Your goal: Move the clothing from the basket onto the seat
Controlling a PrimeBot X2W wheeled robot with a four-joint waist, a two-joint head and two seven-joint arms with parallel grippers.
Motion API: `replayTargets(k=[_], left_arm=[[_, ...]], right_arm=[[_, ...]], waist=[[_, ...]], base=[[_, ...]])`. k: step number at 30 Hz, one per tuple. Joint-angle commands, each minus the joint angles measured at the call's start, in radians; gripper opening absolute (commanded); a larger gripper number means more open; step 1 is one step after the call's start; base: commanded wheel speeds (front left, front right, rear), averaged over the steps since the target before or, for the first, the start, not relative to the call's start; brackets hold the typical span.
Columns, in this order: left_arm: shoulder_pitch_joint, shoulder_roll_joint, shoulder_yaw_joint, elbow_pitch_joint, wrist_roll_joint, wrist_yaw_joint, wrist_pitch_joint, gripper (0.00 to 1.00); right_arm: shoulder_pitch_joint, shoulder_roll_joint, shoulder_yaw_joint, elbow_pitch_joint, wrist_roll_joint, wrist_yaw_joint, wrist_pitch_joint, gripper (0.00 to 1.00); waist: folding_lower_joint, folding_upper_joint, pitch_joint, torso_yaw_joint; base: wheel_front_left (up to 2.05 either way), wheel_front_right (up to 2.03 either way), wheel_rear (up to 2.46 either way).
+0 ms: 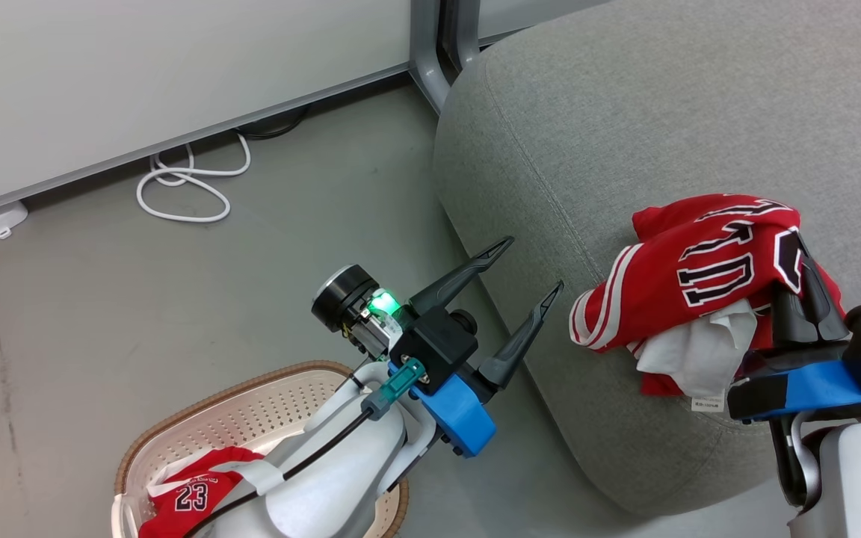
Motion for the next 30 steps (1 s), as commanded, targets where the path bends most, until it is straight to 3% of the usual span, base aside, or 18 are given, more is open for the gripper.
replayTargets(k=[1,12,20,30], left_arm=[[0.004,0.007,0.005,-0.002,0.007,-0.005,-0.003,1.0],[-0.011,0.007,0.019,-0.007,0.012,-0.008,-0.003,1.0],[-0.049,0.021,0.028,-0.01,0.031,-0.01,-0.003,1.0],[-0.162,0.031,0.017,-0.006,0.06,-0.013,-0.002,1.0]], right_arm=[[0.01,-0.001,-0.001,-0.006,0.006,0.0,-0.001,0.0],[-0.026,-0.001,-0.004,-0.038,0.034,0.0,-0.001,0.0],[-0.164,-0.004,-0.047,-0.094,0.073,0.0,-0.001,0.0],[-0.439,-0.111,-0.199,-0.131,0.096,0.0,-0.001,0.0]], waist=[[0.0,-0.0001,0.002,-0.003],[0.0,-0.0001,0.023,-0.001],[0.0,-0.0001,0.097,0.006],[0.0,-0.0001,0.292,0.062]], base=[[0.0,0.0,0.0],[0.0,0.0,0.0],[0.0,0.0,0.0],[0.0,0.0,0.0]])
